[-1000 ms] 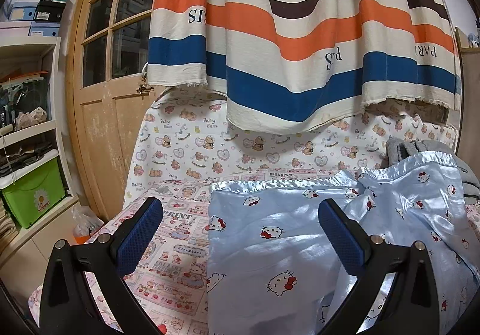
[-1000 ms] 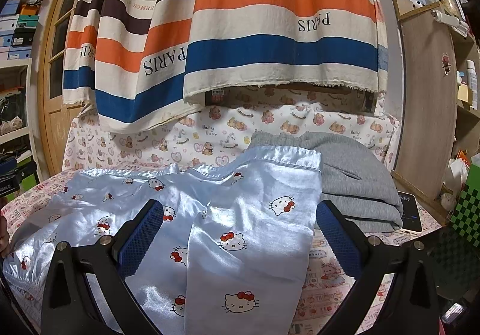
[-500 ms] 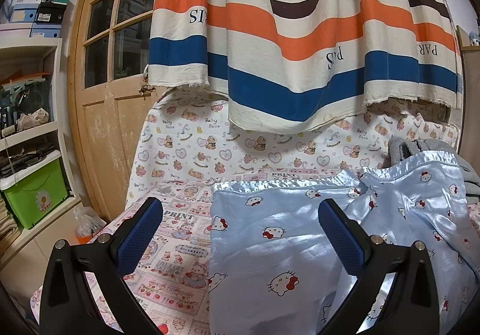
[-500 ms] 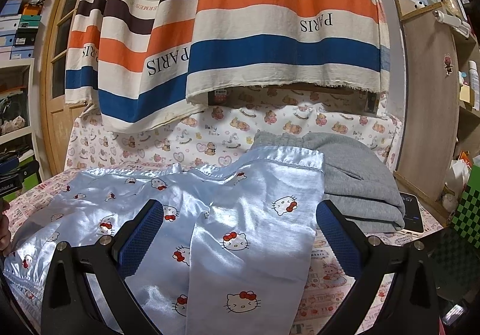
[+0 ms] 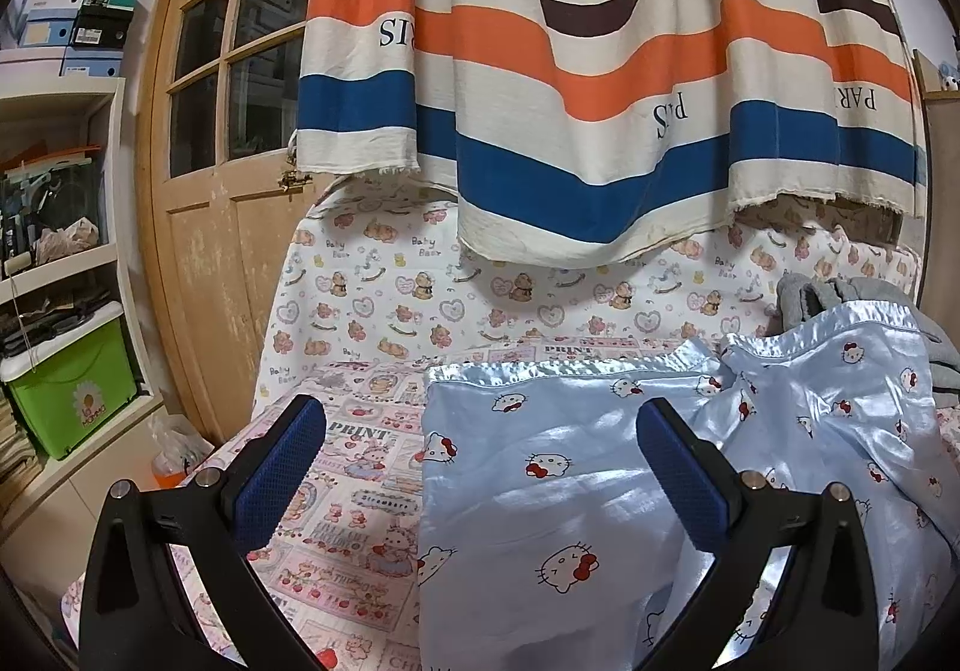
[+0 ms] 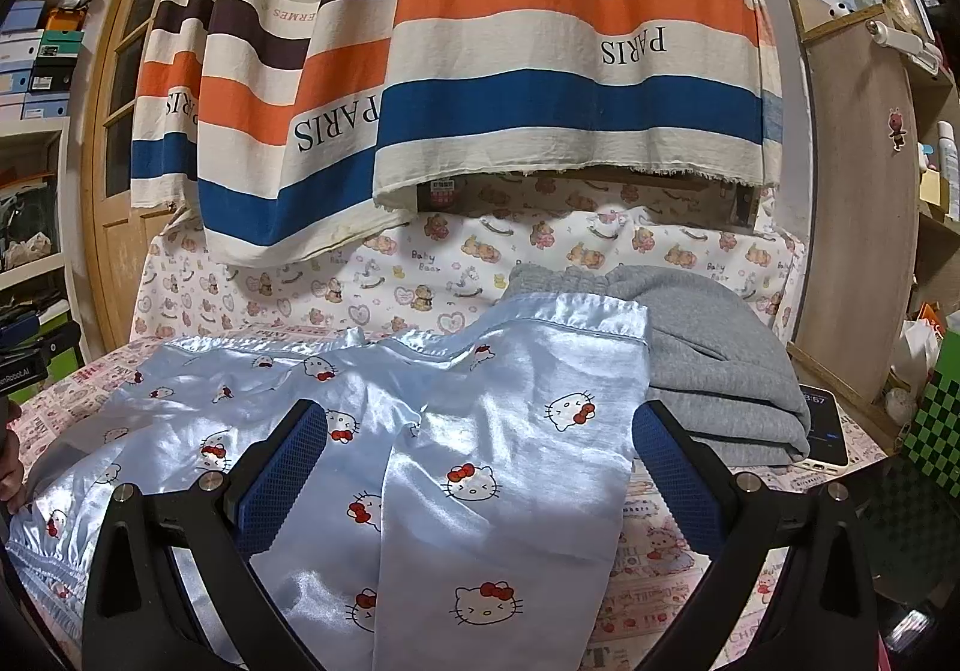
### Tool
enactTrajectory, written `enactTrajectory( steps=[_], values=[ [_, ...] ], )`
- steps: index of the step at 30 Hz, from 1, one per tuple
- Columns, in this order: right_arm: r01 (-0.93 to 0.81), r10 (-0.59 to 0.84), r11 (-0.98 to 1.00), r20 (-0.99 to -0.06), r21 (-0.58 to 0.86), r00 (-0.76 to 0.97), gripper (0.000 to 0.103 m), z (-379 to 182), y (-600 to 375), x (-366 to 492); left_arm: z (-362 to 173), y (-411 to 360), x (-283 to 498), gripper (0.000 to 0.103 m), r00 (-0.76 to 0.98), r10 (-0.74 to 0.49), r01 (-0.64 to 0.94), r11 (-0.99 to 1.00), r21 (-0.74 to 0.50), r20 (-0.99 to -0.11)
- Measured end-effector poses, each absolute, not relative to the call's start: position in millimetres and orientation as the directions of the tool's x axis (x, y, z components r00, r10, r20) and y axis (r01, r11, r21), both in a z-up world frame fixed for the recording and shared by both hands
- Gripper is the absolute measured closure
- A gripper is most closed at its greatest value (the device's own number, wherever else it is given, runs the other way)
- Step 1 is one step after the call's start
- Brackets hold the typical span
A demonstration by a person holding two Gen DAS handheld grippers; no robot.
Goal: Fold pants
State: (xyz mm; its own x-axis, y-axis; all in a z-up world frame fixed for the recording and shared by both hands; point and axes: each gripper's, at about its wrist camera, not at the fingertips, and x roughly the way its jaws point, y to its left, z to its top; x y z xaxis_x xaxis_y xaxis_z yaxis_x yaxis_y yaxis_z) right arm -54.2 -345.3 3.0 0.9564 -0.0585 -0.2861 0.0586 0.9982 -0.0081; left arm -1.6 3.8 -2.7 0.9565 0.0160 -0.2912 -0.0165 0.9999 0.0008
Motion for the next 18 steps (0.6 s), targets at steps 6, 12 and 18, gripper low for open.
enactTrajectory(
  steps=[6, 12, 18],
  values=[
    [0.058, -0.058, 0.998, -0.286, -0.008, 0.956, 0.001, 2.4, -345.7, -53.9, -2.5, 3.3, -1.4, 0.000, 0.956, 0.017, -0.017, 1.000, 0.002, -0.292],
    [0.065, -0.065, 0.998, -0.288, -0.008, 0.955, 0.001, 1.9, -344.6, -52.1, -2.4, 3.2, -1.3, 0.000, 0.956, 0.017, -0.017, 1.000, 0.001, -0.292],
    [0.064, -0.064, 0.998, -0.286, -0.009, 0.956, 0.000, 2.4, -344.2, -52.7, -2.3, 3.4, -1.1, 0.000, 0.956, 0.016, -0.017, 1.000, 0.001, -0.291]
  ],
)
